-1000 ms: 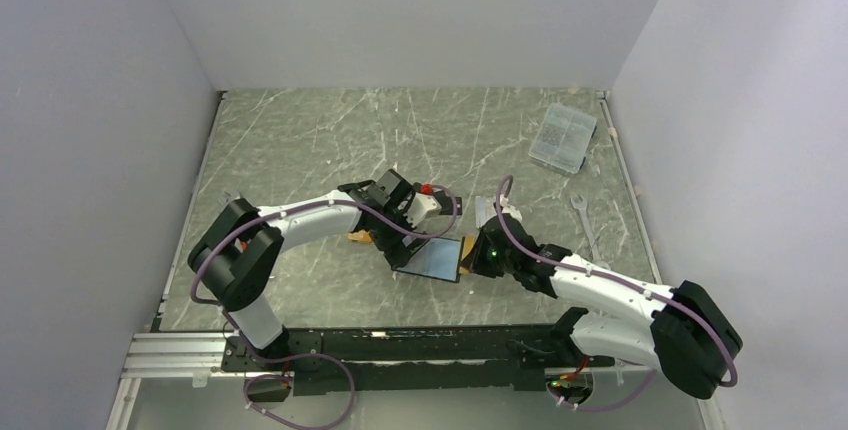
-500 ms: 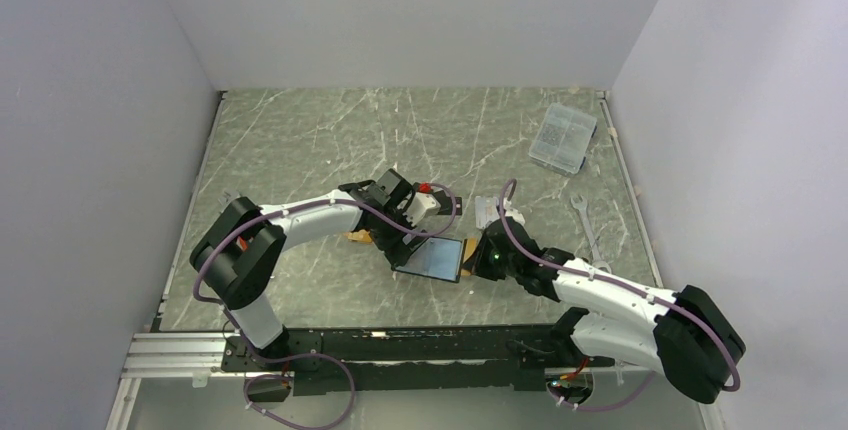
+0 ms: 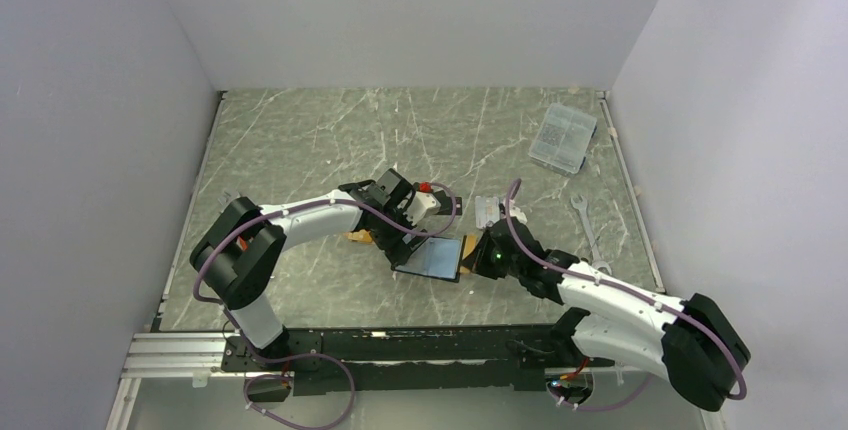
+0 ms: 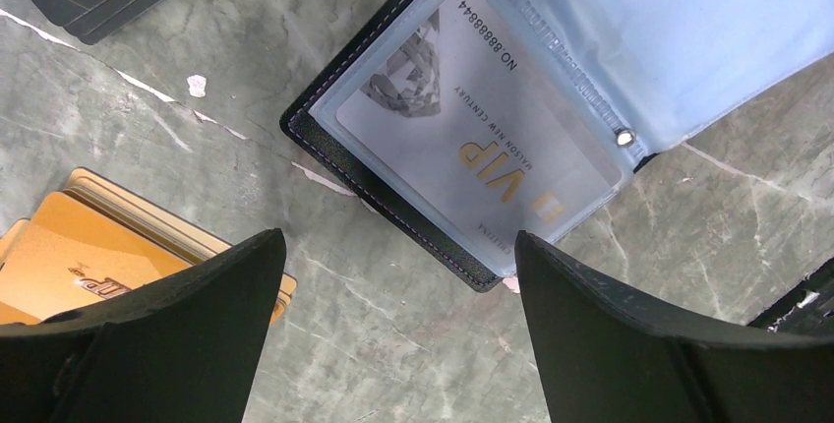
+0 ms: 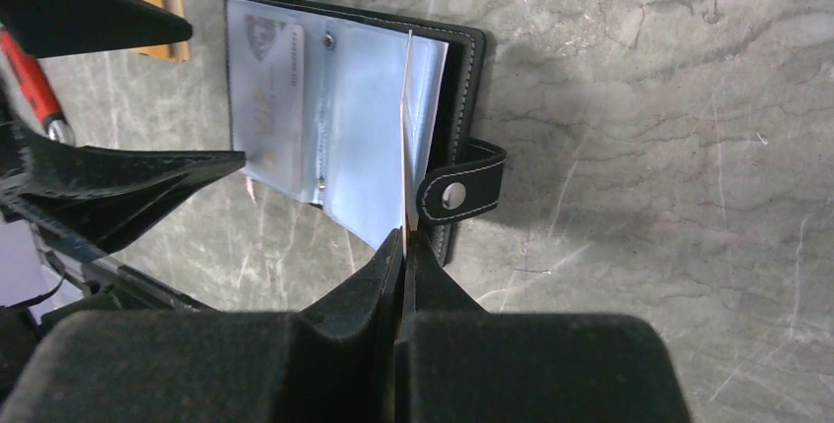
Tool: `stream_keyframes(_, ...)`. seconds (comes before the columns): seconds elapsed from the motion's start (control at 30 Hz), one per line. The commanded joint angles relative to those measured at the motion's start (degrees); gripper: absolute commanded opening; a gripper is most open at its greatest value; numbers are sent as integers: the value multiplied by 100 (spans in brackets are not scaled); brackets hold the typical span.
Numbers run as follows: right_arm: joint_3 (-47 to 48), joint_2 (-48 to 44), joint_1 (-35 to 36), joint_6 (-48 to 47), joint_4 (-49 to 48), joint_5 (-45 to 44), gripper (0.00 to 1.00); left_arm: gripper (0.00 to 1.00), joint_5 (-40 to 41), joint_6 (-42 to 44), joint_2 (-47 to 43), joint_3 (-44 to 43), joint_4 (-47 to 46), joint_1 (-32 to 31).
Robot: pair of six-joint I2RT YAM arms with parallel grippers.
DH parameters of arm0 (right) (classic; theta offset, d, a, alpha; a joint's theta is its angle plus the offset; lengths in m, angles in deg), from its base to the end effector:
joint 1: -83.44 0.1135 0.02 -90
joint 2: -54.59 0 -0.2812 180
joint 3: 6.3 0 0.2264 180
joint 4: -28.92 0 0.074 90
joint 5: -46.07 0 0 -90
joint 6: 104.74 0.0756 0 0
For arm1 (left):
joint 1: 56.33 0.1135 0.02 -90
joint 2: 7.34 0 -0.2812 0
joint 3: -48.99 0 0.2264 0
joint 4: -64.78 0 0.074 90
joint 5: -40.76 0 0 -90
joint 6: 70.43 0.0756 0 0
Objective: Put the credit cards into the card holder
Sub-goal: Insert the credit card into the card holder.
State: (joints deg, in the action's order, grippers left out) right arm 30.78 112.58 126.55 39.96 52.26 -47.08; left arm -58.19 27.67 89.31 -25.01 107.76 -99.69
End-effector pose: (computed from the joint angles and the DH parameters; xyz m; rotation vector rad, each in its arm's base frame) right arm 0.1412 0.1265 0.1668 0.2786 2.4608 0.7426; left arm 0.2267 -0.2302 0.1702 1.2391 2.4639 -0.3860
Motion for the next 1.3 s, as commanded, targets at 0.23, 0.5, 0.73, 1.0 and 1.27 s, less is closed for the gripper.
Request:
stream_keyframes(0.23,43,47,5,107,-166,-57,0,92,102,-8,-131,12,-125,5)
stream_keyframes(0.5,88,-158,18,97,-22,-73,0,92,122,-1,-173,30,-145,11)
stream_keyframes(0.73,162,70,12,179,-391,105,0,92,87,-36,-152,72,-165,11)
stream_keyframes(1.0,214,143,12,225,-560,198,0,92,78,-31,-181,92,-162,8)
stream_keyframes(1.27,271,176,5,195,-501,170,0,92,69,-38,-198,95,-171,10)
